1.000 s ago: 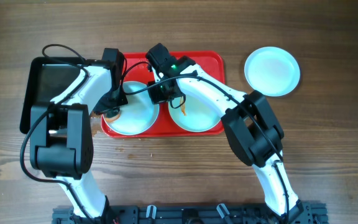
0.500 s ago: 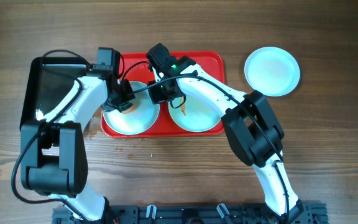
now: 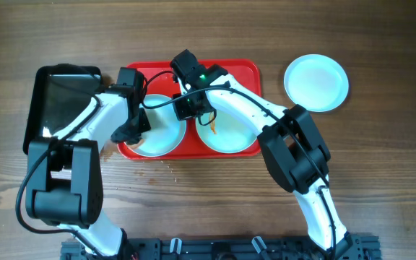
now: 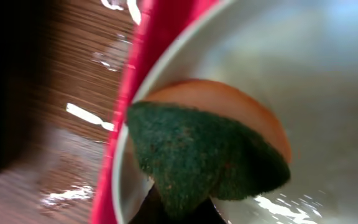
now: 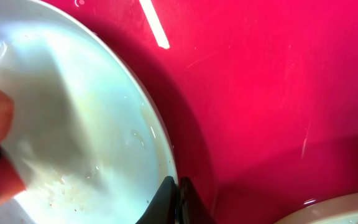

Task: Clean dirty plates on tray and stack at the side
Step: 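Keep scrubbing the plate with the left gripper's sponge while right holds rim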

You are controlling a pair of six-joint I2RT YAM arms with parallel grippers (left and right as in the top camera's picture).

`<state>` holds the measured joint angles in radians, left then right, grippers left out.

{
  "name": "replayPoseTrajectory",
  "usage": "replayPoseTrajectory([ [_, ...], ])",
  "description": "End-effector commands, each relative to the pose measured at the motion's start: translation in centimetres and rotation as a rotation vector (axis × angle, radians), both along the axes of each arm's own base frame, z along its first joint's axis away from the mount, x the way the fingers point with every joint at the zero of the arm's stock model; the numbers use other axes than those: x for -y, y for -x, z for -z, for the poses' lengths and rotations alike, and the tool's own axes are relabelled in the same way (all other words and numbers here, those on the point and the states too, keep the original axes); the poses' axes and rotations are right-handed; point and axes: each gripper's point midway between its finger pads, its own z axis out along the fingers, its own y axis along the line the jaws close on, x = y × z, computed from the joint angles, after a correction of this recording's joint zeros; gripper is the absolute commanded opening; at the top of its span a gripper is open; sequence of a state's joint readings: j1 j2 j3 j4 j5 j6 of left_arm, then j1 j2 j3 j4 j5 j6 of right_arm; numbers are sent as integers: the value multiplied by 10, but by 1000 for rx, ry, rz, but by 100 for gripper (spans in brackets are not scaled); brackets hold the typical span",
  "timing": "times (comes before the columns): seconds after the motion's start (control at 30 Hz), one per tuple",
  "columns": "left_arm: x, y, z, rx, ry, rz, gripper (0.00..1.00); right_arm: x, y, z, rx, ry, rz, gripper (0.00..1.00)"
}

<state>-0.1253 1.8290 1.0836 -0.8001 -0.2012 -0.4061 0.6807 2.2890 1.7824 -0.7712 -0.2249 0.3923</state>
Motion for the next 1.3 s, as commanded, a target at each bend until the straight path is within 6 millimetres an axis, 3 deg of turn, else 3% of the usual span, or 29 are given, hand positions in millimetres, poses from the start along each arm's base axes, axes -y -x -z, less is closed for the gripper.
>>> replayPoseTrajectory([
  [0.0,-20,9,9,-43,-104,-8,22,8,-1,12,-14,31,22,4],
  [0.07,-11,4,8,-34,-51,-8,46,8,-1,12,-13,30,22,4],
  [0.17,11,-14,-9,18,74,2,47,8,-1,12,-13,31,22,4],
  [0.27,15,-27,-33,90,96,6,50,8,-1,12,-13,32,19,4],
  [0.33,15,-29,-34,101,96,6,44,8,-1,12,-13,32,19,4],
  [0.4,15,-29,-34,101,97,6,30,8,-1,12,-14,33,19,4],
  [0.6,14,-21,-31,72,94,5,33,8,-1,12,-13,33,18,4],
  [0.67,13,-17,-28,61,92,5,23,8,-1,12,-14,33,19,4],
  [0.73,13,-13,-25,49,91,4,4,8,-1,12,-14,33,19,4],
  [0.83,15,-17,-26,65,98,6,4,8,-1,12,-14,33,19,4],
  [0.93,40,-28,-43,121,245,24,4,8,-1,12,-14,32,21,4],
  [1.0,46,-36,-51,166,277,32,4,8,-1,12,-15,32,22,4],
  [1.13,59,-32,-49,144,358,41,4,8,-1,12,-13,30,23,4],
  [1.27,60,-14,-28,84,365,32,4,8,-1,12,-18,31,31,4],
])
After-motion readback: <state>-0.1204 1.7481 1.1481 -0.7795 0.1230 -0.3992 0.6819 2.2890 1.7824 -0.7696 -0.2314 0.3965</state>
